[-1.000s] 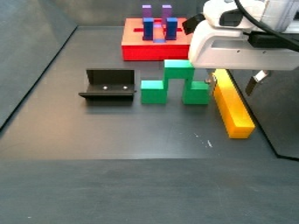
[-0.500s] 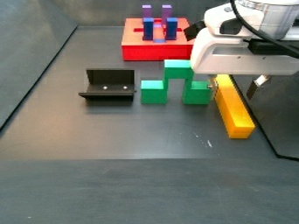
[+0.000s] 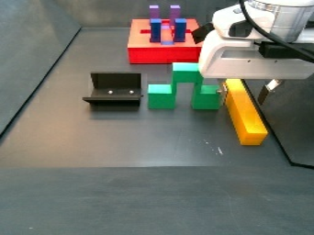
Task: Pick up the yellow object. Move up. Move to above the board. Insert the yellow object.
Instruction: Pick up the yellow object.
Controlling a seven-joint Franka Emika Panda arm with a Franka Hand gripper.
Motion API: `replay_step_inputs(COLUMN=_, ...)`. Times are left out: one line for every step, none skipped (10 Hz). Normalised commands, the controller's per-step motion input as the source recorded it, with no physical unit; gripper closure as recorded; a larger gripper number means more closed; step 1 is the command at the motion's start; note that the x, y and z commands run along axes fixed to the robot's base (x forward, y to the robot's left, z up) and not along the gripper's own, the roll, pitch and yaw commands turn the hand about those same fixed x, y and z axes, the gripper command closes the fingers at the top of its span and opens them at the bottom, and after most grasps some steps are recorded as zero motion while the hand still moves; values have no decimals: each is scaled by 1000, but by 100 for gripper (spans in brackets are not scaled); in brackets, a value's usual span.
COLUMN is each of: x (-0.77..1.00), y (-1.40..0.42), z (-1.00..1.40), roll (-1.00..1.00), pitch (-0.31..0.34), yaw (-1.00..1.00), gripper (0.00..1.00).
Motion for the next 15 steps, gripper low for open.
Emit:
replay_step_inputs(x=-17, y=0, z=-300, roll=-123, pitch=-131, yaw=0, gripper=0)
replay_step_inputs(x=0, y=0, z=0, roll=-4, pitch=0, yaw=0, gripper=0)
replay_step_inputs(x=0, y=0, z=-17, roll=0, pitch=-16, yaw=0, gripper=0)
replay_step_inputs(x=-74, y=120, z=-197, roll=-29, pitch=-91, yaw=-29, gripper=0)
replay_step_inputs(x=-86, y=146, z=-377, roll=-107, pitch=-129, yaw=-63, gripper=0)
replay_step_inputs(x=-3, y=134, z=-403, roll=-73, pitch=-94, yaw=-37, gripper=0)
replay_step_inputs(x=0, y=89, z=-423, roll=-47, pitch=-67, yaw=-29, gripper=0)
replay_step_inputs(x=0, y=11, z=-369, roll=-39, pitch=-36, yaw=0, gripper=0)
replay_step_inputs(x=86, y=0, z=-226, roll=-21, pitch=0, yaw=0, gripper=0)
replay_step_inputs(x=6, y=-60, z=-29, roll=-20, pitch=0, yaw=0, gripper=0)
replay_step_inputs(x=91, y=0, z=83, roll=-190, pitch=0, yaw=-34, gripper=0)
replay_step_inputs(x=114, y=17, z=311, roll=-356, pitch=-34, yaw=-63, gripper=0)
replay_step_inputs(x=34, y=94, z=389, roll=-431, pitch=-67, yaw=-69, gripper=0)
replay_step_inputs(x=0, y=146, z=389, roll=-414, pitch=-54, yaw=-63, gripper=0)
replay_step_inputs(x=0, y=60, z=100, roll=-210, pitch=0, yaw=-74, gripper=0)
